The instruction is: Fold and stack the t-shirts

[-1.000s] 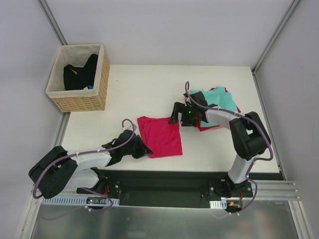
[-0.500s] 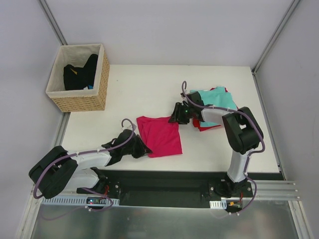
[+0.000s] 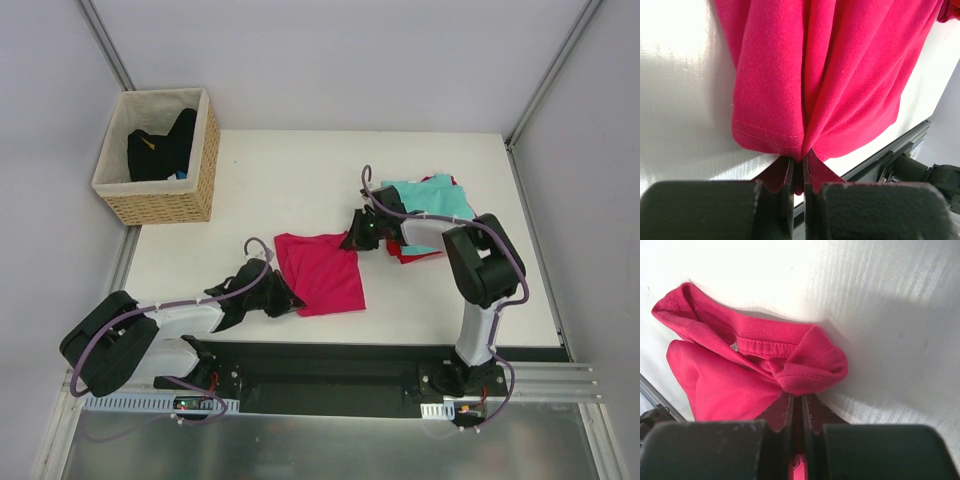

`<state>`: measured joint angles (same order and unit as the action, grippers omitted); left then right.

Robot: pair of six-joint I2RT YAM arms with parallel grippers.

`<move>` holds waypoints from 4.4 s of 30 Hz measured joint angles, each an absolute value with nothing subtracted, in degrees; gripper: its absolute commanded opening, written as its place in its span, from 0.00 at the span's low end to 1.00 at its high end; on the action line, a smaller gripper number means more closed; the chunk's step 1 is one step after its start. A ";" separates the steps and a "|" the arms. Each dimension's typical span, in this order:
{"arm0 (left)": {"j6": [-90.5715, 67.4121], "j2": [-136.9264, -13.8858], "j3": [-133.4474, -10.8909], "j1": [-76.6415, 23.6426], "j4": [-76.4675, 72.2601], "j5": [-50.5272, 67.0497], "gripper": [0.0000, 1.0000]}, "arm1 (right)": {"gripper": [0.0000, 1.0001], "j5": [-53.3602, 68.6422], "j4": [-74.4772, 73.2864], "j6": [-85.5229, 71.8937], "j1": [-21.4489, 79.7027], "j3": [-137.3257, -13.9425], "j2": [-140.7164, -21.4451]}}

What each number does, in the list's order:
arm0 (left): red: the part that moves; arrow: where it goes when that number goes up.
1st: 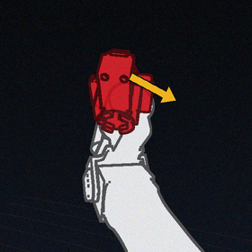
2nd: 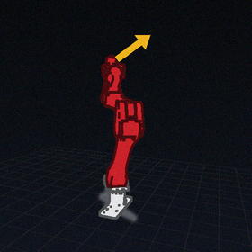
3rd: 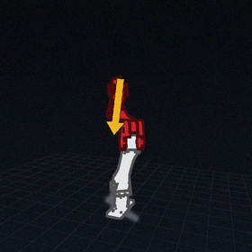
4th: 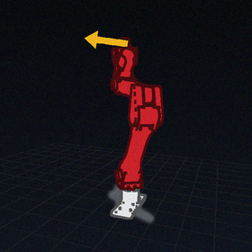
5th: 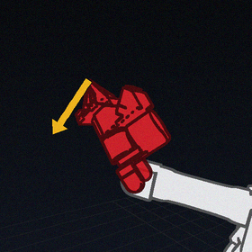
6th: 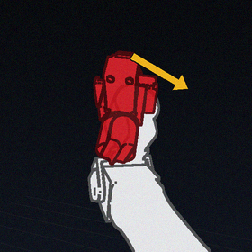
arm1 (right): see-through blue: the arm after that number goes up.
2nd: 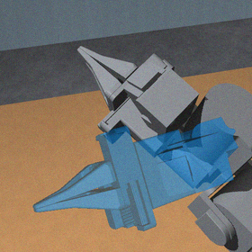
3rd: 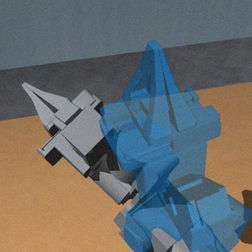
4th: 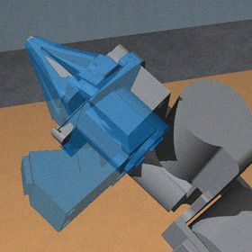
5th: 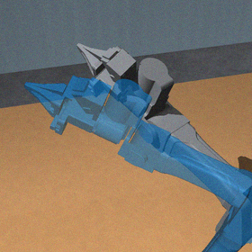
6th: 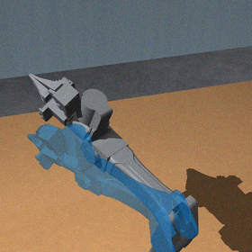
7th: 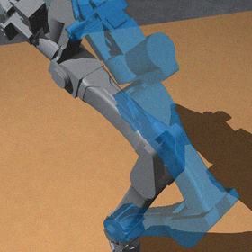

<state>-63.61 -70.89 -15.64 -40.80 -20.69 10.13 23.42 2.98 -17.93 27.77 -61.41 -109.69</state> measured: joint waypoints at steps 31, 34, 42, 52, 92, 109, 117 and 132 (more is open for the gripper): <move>-51.77 -86.26 -61.25 -40.77 -3.25 13.50 0.00 | 0.01 15.44 -23.57 -10.81 16.01 -81.38 -89.80; -51.35 -91.13 -67.51 -40.82 -2.83 15.07 0.00 | 0.01 15.70 -24.99 -10.81 11.84 -83.15 -89.54; -50.00 -105.19 -88.75 -40.84 -1.26 19.55 0.00 | 0.01 17.67 -28.60 -10.81 4.51 -92.03 -90.11; -50.13 -119.00 -108.18 -41.47 -0.03 23.62 0.00 | 0.01 21.54 -29.30 -10.90 -3.20 -96.86 -93.62; -53.15 -126.06 -96.51 -46.94 -9.21 25.19 0.00 | 0.00 20.67 -28.99 -11.90 -10.24 -89.80 -103.90; -53.47 -124.51 -97.17 -49.06 -8.82 25.08 0.00 | 0.01 20.32 -30.28 -11.75 -8.19 -93.60 -108.92; -53.65 -124.51 -97.60 -49.87 -8.69 25.28 0.99 | 0.91 19.25 -30.24 -11.97 -8.21 -93.60 -109.21; -53.39 -124.16 -96.75 -49.78 -8.73 25.56 0.99 | 1.00 11.44 -29.26 -11.20 -6.37 -90.89 -98.50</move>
<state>-53.39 -124.16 -96.75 -49.78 -8.73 25.56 11.44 -29.26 -11.20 -6.37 -90.89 -98.50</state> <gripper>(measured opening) 0.991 0.993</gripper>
